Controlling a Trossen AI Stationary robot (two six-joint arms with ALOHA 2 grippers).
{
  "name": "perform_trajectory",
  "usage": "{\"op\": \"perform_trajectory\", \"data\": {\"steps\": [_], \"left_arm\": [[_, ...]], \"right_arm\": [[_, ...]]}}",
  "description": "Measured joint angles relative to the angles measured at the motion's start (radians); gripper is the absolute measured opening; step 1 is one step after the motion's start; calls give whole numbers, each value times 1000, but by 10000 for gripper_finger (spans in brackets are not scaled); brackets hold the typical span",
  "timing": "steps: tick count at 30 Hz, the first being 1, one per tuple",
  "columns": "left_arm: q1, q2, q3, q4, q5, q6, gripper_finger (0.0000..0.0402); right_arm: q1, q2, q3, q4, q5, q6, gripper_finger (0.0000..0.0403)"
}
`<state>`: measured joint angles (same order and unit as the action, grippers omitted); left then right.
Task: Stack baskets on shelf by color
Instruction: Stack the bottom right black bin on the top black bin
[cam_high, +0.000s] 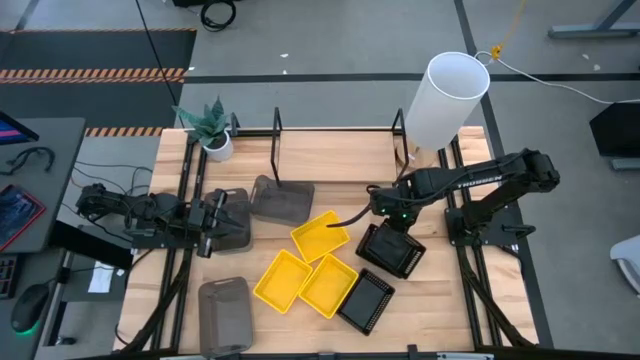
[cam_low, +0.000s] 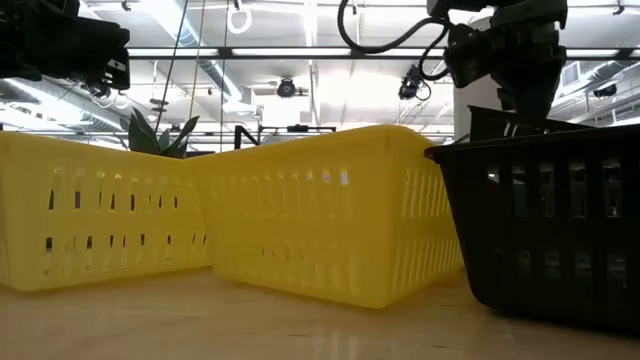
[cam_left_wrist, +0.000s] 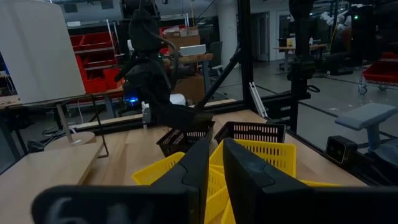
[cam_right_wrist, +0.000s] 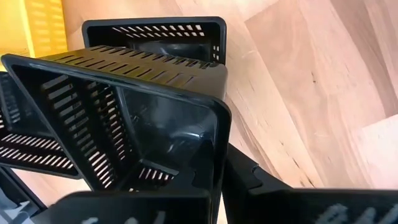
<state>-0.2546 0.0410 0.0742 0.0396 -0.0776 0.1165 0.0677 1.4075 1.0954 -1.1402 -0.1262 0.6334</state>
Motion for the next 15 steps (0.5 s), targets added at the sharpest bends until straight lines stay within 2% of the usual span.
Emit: {"op": "perform_trajectory", "data": {"steps": [7,15], "left_arm": [[0,0,0,0,0,0,61],[0,0,0,4,0,0,59]], "right_arm": [[9,1,0,12,-6,4,14],[37,100,0,60,-23,15,16]]}}
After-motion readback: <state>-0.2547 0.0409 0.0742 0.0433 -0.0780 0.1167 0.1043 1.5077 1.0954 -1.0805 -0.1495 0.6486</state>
